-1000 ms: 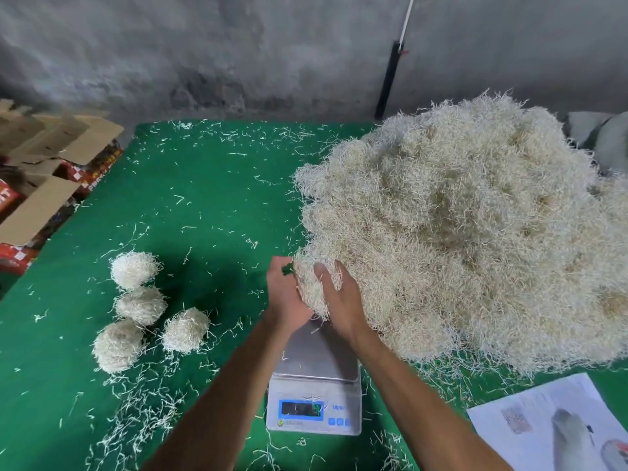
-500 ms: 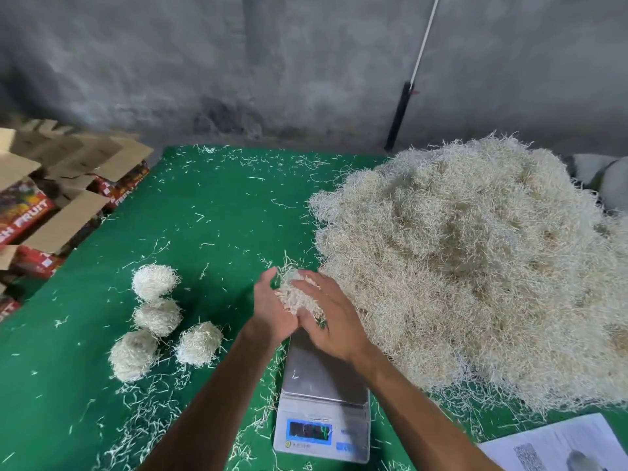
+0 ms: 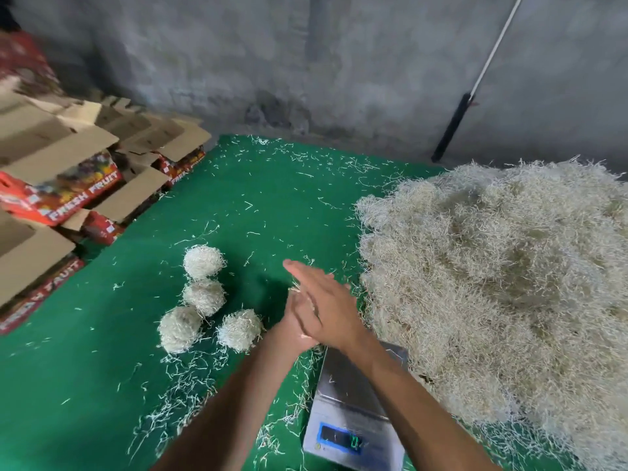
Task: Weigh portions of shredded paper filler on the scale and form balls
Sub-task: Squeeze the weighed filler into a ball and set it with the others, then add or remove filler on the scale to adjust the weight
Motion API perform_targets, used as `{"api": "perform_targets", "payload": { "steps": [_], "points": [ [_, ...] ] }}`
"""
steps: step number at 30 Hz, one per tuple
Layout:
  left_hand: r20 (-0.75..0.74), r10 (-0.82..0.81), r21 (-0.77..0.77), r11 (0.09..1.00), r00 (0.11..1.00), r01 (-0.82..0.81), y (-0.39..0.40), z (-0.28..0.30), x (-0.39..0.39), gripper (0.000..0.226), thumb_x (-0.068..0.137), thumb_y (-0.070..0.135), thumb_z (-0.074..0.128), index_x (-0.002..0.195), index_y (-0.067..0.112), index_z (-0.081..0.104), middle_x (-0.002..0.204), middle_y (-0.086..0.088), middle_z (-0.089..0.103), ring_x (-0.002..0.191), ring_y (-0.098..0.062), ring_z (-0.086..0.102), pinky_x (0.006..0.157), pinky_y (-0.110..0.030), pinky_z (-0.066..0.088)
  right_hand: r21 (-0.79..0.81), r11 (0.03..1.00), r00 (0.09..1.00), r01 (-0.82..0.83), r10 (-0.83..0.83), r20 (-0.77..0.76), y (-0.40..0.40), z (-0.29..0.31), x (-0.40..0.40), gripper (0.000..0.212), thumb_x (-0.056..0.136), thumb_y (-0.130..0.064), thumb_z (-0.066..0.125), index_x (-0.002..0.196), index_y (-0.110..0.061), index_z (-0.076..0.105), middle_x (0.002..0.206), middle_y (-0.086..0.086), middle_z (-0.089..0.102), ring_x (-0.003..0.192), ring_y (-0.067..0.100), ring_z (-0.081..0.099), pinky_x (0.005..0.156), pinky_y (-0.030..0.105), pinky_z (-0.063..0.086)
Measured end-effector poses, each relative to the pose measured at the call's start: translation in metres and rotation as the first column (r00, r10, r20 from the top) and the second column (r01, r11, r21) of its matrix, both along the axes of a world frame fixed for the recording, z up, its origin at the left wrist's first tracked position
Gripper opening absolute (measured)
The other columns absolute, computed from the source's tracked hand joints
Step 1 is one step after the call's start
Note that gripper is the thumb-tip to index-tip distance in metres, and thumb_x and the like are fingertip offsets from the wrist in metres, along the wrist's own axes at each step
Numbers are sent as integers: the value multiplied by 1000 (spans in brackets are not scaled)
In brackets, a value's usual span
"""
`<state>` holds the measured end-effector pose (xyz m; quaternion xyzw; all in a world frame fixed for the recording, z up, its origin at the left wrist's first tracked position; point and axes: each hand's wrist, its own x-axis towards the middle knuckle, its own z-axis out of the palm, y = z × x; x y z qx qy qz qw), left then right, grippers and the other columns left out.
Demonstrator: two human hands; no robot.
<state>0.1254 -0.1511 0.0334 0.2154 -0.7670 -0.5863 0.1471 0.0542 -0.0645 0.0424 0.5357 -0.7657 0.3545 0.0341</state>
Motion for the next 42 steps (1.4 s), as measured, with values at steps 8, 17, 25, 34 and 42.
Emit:
{"api": "perform_targets", "payload": {
  "steps": [8,17,25,34,42],
  "points": [
    [-70,372,206,913,926,-351,-93,10,-4,45,103,40,41,129,13,66,120,-7,71,120,-25,64,90,-35,57,-41,997,997,-58,56,-51,-47,-28,19,54,94,-19,44,146,-15,58,165,6,38,156,26,27,129,49,16],
    [8,285,677,704,958,-215,-160,-23,1,78,66,51,84,128,15,51,123,-11,63,83,3,61,73,-20,59,243,964,948,111,-177,266,-121,-28,-36,50,114,-41,27,158,-23,42,168,5,32,156,19,25,129,46,18],
    [326,366,796,392,871,-462,-184,-35,11,56,98,49,56,147,27,41,154,-9,36,136,-42,41,86,-70,50,226,953,860,202,-283,424,-120,-48,-38,48,114,-35,32,154,-15,47,158,3,48,146,16,42,124,31,27],
    [172,17,871,464,985,-160,-64,-58,-34,40,106,39,44,134,14,56,123,-7,71,112,-27,68,96,-52,55,262,900,848,348,-421,321,3,-71,-54,42,110,-35,48,147,-15,53,143,7,61,131,21,56,107,27,35],
    [126,-251,839,543,960,32,36,-58,-112,39,104,40,48,138,23,54,131,-7,66,120,-27,64,102,-53,51,396,696,734,599,-675,77,139,-65,-113,54,102,-38,63,150,-17,52,153,11,53,141,30,48,120,46,37]
  ]
}}
